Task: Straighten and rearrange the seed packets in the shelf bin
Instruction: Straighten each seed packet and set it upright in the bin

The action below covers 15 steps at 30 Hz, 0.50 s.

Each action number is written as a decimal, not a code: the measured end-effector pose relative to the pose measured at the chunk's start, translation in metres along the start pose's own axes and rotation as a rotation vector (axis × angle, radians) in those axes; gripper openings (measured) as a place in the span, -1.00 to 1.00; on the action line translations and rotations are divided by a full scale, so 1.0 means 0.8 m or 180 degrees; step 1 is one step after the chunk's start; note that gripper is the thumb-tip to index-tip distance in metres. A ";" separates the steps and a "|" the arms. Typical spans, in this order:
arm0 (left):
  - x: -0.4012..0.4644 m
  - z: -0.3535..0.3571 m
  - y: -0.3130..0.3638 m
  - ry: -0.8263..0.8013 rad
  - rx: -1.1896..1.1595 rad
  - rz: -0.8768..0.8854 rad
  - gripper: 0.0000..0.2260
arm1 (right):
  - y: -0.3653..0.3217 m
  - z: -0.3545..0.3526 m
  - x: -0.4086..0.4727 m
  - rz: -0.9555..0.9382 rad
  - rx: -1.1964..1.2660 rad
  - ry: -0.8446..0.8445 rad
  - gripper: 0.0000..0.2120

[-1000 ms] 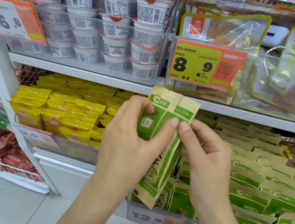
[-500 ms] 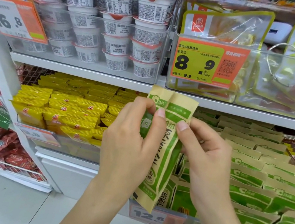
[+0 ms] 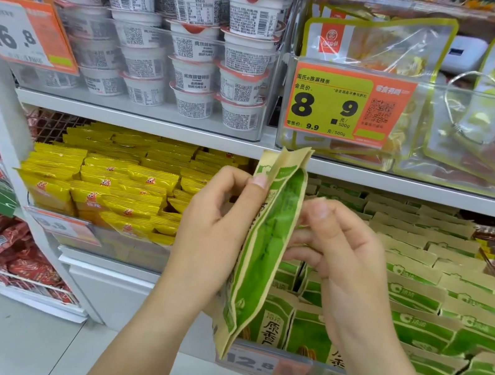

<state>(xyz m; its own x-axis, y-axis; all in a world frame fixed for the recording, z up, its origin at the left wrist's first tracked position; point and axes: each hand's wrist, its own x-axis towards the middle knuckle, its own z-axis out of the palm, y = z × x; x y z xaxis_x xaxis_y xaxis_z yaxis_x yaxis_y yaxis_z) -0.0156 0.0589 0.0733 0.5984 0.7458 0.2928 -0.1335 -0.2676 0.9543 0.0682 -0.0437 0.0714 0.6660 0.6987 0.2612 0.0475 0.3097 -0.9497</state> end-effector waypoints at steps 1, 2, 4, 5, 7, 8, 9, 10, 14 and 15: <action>-0.001 0.000 0.002 -0.0091 -0.0056 -0.0071 -0.68 | 0.000 0.000 0.000 -0.0012 0.0000 -0.0002 -0.78; -0.001 0.000 0.004 -0.0189 -0.0133 -0.0161 -0.65 | 0.000 -0.001 0.001 -0.0016 -0.0011 -0.0012 -0.80; -0.003 -0.002 0.007 -0.0541 -0.0428 -0.0362 -0.64 | 0.000 -0.001 0.002 0.0020 0.0048 -0.0060 -0.81; -0.004 -0.005 0.006 -0.0774 -0.0574 -0.0431 -0.65 | -0.001 -0.002 0.002 0.0038 0.0104 -0.0087 -0.80; -0.004 -0.010 0.003 -0.1120 -0.0670 -0.0532 -0.63 | -0.002 -0.003 0.002 0.0056 0.0173 -0.0120 -0.79; -0.004 -0.013 0.001 -0.1183 -0.0696 -0.0587 -0.59 | -0.002 -0.003 0.001 0.0060 0.0169 -0.0139 -0.79; -0.002 -0.014 -0.001 -0.1210 -0.0733 -0.0632 -0.57 | -0.002 -0.003 0.001 0.0071 0.0157 -0.0164 -0.82; -0.001 -0.014 -0.002 -0.1213 -0.0786 -0.0676 -0.59 | -0.002 -0.003 0.001 0.0089 0.0148 -0.0185 -0.86; -0.001 -0.011 -0.001 -0.1143 -0.0888 -0.0723 -0.70 | -0.002 -0.002 0.000 0.0081 0.0127 -0.0116 -0.88; -0.002 -0.010 -0.001 -0.1124 -0.0889 -0.0706 -0.69 | -0.002 -0.002 0.001 0.0068 0.0092 -0.0094 -0.87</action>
<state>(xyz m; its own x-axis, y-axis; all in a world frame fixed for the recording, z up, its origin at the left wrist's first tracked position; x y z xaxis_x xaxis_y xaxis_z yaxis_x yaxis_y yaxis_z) -0.0226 0.0632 0.0723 0.8607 0.5014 0.0889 -0.1503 0.0834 0.9851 0.0695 -0.0449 0.0728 0.6443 0.7240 0.2462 0.0116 0.3126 -0.9498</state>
